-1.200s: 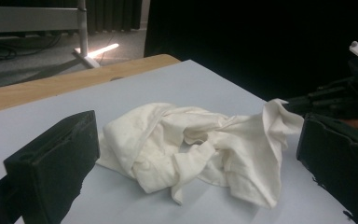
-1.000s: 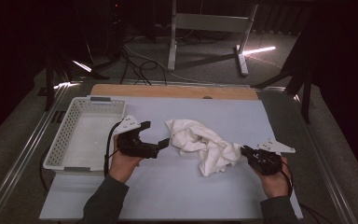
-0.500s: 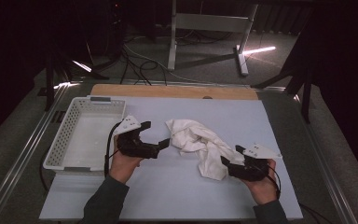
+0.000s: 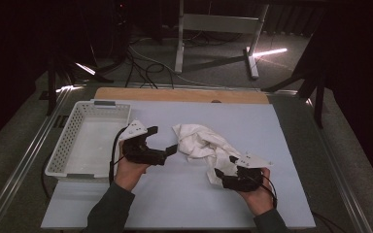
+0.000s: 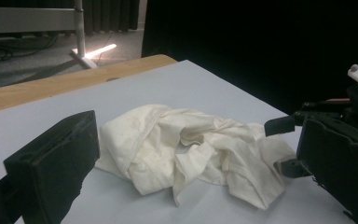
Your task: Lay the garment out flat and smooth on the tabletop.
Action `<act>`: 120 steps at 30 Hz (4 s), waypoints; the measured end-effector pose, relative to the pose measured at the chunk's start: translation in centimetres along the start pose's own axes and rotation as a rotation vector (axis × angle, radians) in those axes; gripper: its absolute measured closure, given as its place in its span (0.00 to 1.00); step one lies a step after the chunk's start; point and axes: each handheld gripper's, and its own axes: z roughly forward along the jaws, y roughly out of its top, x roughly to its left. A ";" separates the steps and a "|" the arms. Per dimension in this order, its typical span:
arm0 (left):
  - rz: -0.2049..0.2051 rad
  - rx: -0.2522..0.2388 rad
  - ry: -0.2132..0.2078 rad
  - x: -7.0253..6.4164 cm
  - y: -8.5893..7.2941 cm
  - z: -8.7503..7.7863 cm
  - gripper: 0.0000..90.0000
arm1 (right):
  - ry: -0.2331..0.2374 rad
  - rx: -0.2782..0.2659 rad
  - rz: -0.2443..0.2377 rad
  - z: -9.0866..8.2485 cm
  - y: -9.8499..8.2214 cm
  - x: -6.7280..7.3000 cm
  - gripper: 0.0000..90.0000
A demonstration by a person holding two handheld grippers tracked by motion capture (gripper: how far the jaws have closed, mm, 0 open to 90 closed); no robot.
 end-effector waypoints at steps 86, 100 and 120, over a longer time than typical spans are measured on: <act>-0.042 0.429 0.130 1.9 -5.9 13.4 0.55 | -0.297 0.038 -0.018 -2.3 2.0 -5.1 0.94; 0.054 0.410 -0.102 -2.3 -3.4 9.8 0.92 | -0.310 0.049 -0.022 -2.3 1.7 -5.7 0.94; -0.057 0.373 -0.302 -3.4 -2.4 7.2 0.92 | -0.300 0.037 -0.044 -1.8 1.8 -5.8 0.94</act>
